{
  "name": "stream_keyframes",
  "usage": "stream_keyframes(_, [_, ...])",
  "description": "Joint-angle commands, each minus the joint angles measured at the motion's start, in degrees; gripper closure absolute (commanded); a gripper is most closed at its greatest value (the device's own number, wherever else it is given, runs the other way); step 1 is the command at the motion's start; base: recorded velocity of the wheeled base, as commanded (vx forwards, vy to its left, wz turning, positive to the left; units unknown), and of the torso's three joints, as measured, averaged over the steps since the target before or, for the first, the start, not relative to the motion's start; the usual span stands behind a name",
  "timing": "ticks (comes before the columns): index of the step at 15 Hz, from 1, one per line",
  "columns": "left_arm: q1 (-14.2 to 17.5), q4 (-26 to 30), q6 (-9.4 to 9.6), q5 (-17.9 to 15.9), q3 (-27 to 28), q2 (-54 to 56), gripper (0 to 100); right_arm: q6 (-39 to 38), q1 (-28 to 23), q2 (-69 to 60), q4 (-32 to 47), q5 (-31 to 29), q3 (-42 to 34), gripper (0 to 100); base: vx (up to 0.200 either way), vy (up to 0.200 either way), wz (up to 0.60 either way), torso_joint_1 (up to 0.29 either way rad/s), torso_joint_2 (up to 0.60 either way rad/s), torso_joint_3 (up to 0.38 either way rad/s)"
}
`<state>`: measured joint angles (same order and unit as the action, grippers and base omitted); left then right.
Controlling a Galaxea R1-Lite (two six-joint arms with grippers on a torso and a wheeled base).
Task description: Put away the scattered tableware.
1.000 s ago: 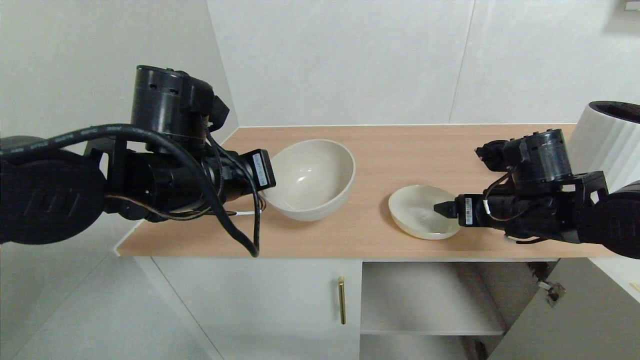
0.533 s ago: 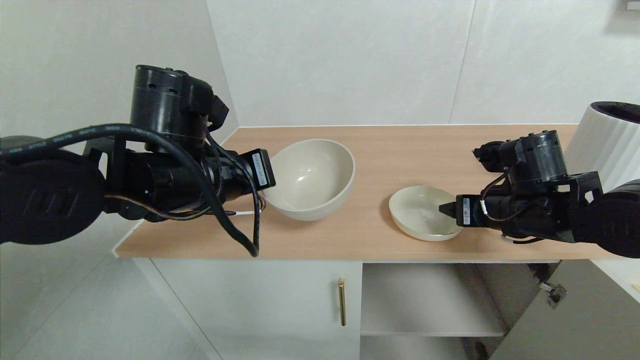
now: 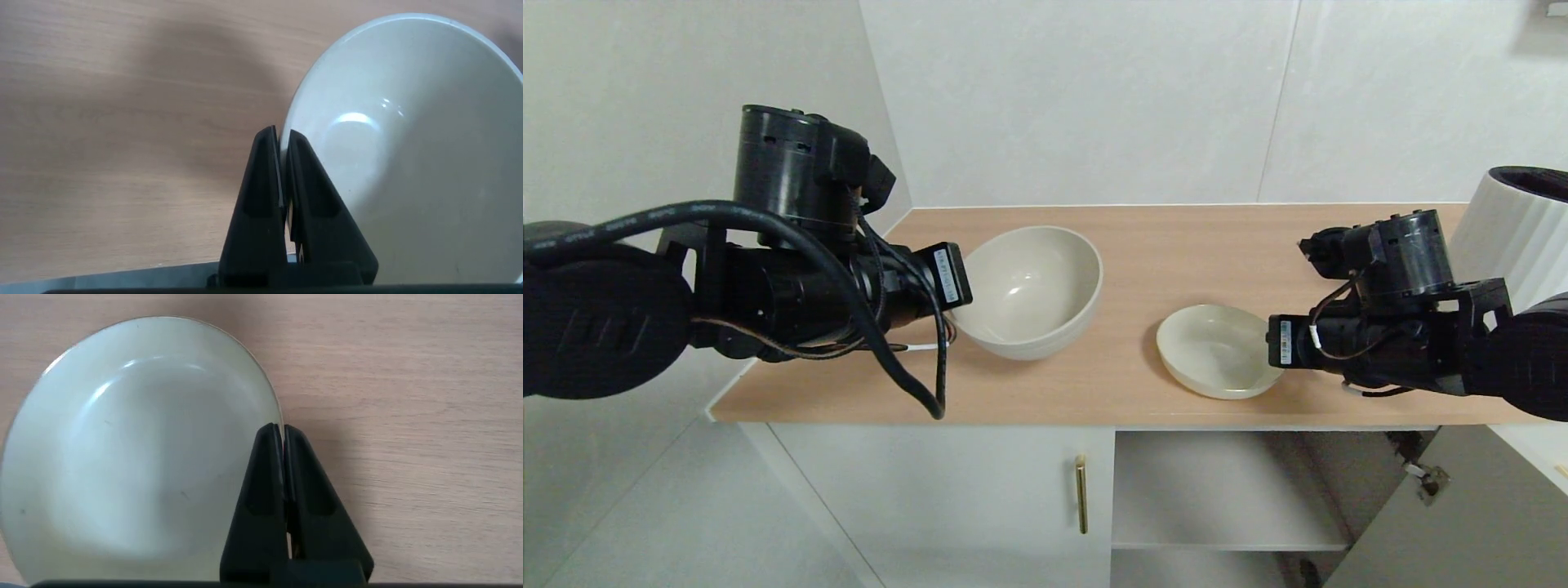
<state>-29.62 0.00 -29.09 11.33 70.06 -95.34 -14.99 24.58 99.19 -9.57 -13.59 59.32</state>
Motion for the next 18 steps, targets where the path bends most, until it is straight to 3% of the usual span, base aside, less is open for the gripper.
stream_keyframes(1, [0.0, 0.0, -0.18, 0.01, -0.01, 0.24, 100, -0.12, 0.21, -1.28, 0.08, 0.06, -0.17, 100, 0.0, 0.0, 0.0, 0.0, 0.0, 0.0])
stream_keyframes(2, [0.0, 0.0, -0.27, 0.19, -0.89, 1.39, 100, -0.74, 0.3, -2.78, 0.34, 0.32, -0.52, 100, 0.0, 0.0, 0.0, 0.0, 0.0, 0.0])
stream_keyframes(6, [0.36, -5.1, 0.35, -4.91, -10.91, 11.41, 100, -1.09, 2.58, -12.97, 9.22, 4.01, -1.4, 100, 0.0, 0.0, 0.0, 0.0, 0.0, 0.0])
stream_keyframes(10, [0.09, -5.1, 2.63, -6.75, -20.23, 18.97, 100, -4.34, 4.6, -22.55, 20.73, 7.18, -2.28, 100, 0.0, 0.0, 0.0, 0.0, 0.0, 0.0])
stream_keyframes(14, [0.09, -5.01, 2.72, -7.55, -25.94, 22.74, 100, -6.1, 4.52, -25.54, 21.7, 9.37, -7.99, 100, 0.0, 0.0, 0.0, 0.0, 0.0, 0.0])
stream_keyframes(18, [0.09, -5.01, 2.54, -9.22, -27.43, 22.57, 100, -6.54, 4.52, -25.54, 21.61, 9.37, -10.1, 100, 0.0, 0.0, 0.0, 0.0, 0.0, 0.0])
